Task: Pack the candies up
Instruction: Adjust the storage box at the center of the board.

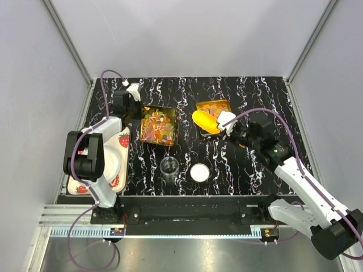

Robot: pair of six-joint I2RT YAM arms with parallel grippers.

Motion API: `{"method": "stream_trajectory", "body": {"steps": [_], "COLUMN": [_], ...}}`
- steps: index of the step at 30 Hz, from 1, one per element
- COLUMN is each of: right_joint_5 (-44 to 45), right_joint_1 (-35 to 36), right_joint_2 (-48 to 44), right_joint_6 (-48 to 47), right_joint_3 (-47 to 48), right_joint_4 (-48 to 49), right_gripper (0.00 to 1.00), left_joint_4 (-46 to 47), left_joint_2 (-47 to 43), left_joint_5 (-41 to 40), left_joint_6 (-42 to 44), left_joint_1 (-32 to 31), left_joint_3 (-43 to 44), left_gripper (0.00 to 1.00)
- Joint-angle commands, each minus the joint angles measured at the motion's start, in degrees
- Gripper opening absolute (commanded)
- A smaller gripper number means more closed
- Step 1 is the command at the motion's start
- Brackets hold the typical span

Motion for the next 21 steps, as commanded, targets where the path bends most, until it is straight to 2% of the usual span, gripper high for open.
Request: {"method": "stream_trajectory", "body": {"steps": [1, 2, 4, 6, 7, 10, 11, 13, 14, 15, 17, 19, 20, 21], "right_joint_5": [-0.59, -0.59, -0.59, -0.59, -0.59, -0.59, -0.67, -0.76, -0.76, -0.68, -0.68, -0.68, -0.68, -0.59], "right_joint_1": [-0.28, -0.28, -0.28, -0.28, -0.28, -0.28, -0.37, -0.28, -0.28, -0.19, -0.28, -0.19, -0.37, -0.28], "right_joint_2": [-0.2, -0.12, -0.38, -0.47, -0.55, -0.64, -0.64, -0.47, -0.38, -0.29, -0.29, -0.29, -0.29, -0.46], "right_joint_6": [0.35, 0.35, 0.44, 0.44, 0.35, 0.52, 0.53, 0.53, 0.53, 0.53, 0.61, 0.53, 0.53, 0.61], "right_joint_3": [0.26, 0.17, 0.26, 0.26, 0.26, 0.26, 0.34, 0.26, 0.26, 0.34, 0.26, 0.43, 0.43, 0.26], "right_joint_4": [2.04, 2.04, 2.12, 2.04, 2.04, 1.95, 1.95, 2.04, 1.95, 1.95, 1.95, 2.04, 1.86, 1.95], "right_gripper": [0.0, 0.0, 0.0, 0.0, 0.0, 0.0, 0.0, 0.0, 0.0, 0.0, 0.0, 0.0, 0.0, 0.0], "left_joint_4": [4.98, 8.31, 5.63, 4.65, 4.56, -3.32, -3.96, 0.66, 8.7, 10.61, 5.99, 8.33, 6.43, 3.54], "left_joint_2": [-5.48, -5.83, -5.05, -3.03, -2.59, -0.39, -0.21, -1.78, -2.57, -3.63, -3.11, -2.32, -2.41, -2.32], "left_joint_5": [5.41, 7.4, 4.69, 9.58, 9.0, 2.77, 3.11, 10.37, 12.58, 13.12, 11.11, 16.37, 14.64, 6.18], "left_joint_6": [-2.3, -4.58, -3.37, -5.29, -6.08, -2.85, -2.67, -4.5, -7.29, -7.32, -4.62, -6.78, -6.45, -4.62], "left_joint_1": [2.19, 3.16, 2.73, 4.04, 4.39, 3.52, 3.69, 4.57, 5.18, 5.19, 3.97, 4.66, 4.31, 3.35], "left_joint_3": [1.74, 0.76, 2.33, 3.47, 4.0, 8.21, 8.48, 4.56, 2.18, -0.1, 1.53, 1.9, 1.98, 4.16], "left_gripper": [0.0, 0.0, 0.0, 0.0, 0.0, 0.0, 0.0, 0.0, 0.0, 0.0, 0.0, 0.0, 0.0, 0.0]}}
